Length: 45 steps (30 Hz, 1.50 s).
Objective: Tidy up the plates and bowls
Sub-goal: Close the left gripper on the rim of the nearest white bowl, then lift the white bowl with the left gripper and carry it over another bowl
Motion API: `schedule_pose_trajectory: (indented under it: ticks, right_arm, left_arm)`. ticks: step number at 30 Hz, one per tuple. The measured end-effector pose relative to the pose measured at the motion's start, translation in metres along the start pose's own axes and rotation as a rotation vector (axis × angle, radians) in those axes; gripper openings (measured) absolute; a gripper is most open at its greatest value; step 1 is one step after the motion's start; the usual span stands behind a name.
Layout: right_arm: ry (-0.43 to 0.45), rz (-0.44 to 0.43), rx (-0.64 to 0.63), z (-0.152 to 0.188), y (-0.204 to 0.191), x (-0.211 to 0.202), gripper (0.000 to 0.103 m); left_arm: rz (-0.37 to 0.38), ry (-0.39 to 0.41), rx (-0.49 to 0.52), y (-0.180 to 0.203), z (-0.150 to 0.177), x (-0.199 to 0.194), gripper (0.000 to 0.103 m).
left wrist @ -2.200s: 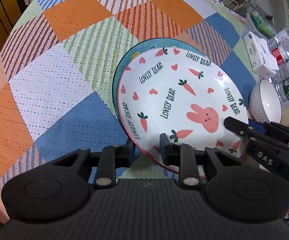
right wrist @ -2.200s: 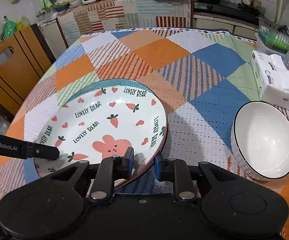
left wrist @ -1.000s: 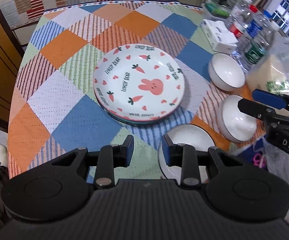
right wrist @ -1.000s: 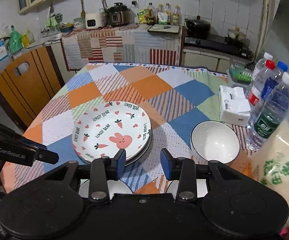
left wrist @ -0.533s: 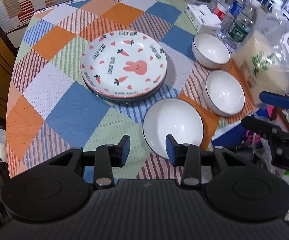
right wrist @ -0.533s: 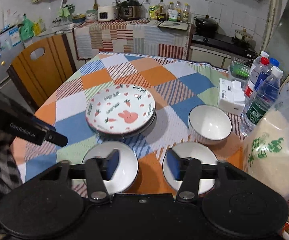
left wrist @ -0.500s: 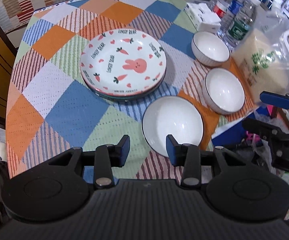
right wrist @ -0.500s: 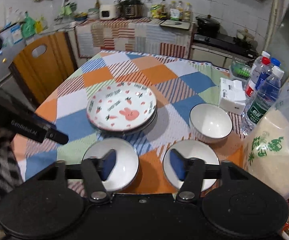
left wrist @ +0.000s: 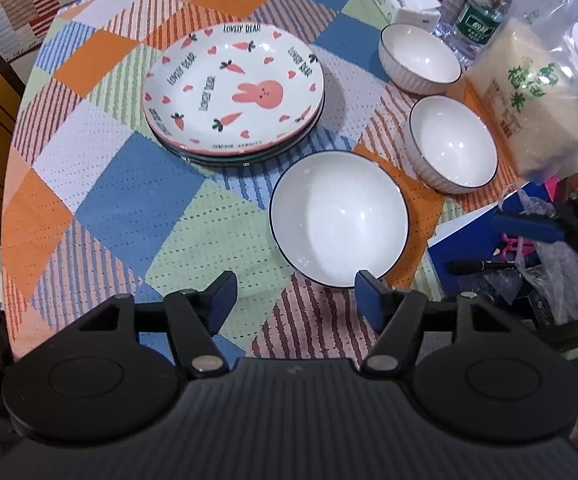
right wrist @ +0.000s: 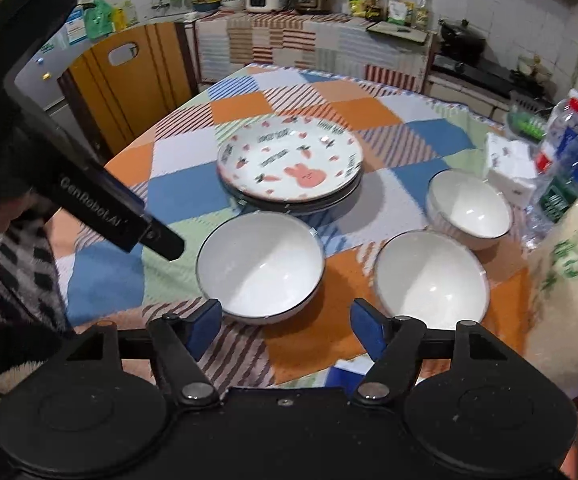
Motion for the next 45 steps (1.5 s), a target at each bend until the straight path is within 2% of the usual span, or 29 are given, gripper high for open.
schedule_pose_trajectory:
  ticks: [7, 14, 17, 21, 25, 26, 27, 36, 45]
  right_arm:
    - [-0.038, -0.046, -0.016, 0.014, -0.012, 0.035, 0.076]
    - [-0.075, 0.016, -0.039, 0.023, -0.013, 0.078, 0.077]
    - [-0.116, -0.01, -0.028, 0.027, -0.015, 0.093, 0.077]
    - [-0.092, -0.019, -0.01, 0.025, -0.02, 0.104, 0.077]
    - [-0.061, -0.023, 0.009, 0.022, -0.022, 0.116, 0.077]
    - [-0.059, -0.02, 0.013, 0.021, -0.022, 0.119, 0.078]
    - [-0.053, -0.022, 0.014, 0.021, -0.022, 0.121, 0.08]
    - [-0.012, -0.034, 0.046, 0.023, -0.019, 0.111, 0.077]
    - [-0.012, -0.011, 0.013, 0.011, -0.016, 0.069, 0.075]
  left_arm:
    - [0.004, -0.029, -0.015, -0.003, 0.001, 0.021, 0.07]
    - [0.007, -0.037, -0.054, -0.012, 0.0, 0.045, 0.07]
    - [0.013, -0.042, -0.086, -0.018, -0.001, 0.056, 0.07]
    - [0.024, -0.027, -0.089, -0.02, -0.005, 0.071, 0.061]
    - [0.04, -0.013, -0.113, -0.021, -0.008, 0.082, 0.027]
    - [0.049, -0.013, -0.12, -0.021, -0.008, 0.084, 0.02]
    - [0.063, -0.016, -0.129, -0.02, -0.007, 0.086, 0.017]
    - [0.049, -0.008, -0.071, -0.006, -0.004, 0.074, 0.016]
    - [0.055, 0.012, -0.014, 0.017, -0.007, 0.029, 0.017]
Point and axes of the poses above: each gripper's, at about its wrist camera, not at the fingertips, and x roughly the way its jaws point, y to its right, z to its underside, the point moved 8 cm from there along x, roughly the way its jaws point, and after that the axes turned 4 degrees about z, right-handed, at the moved point
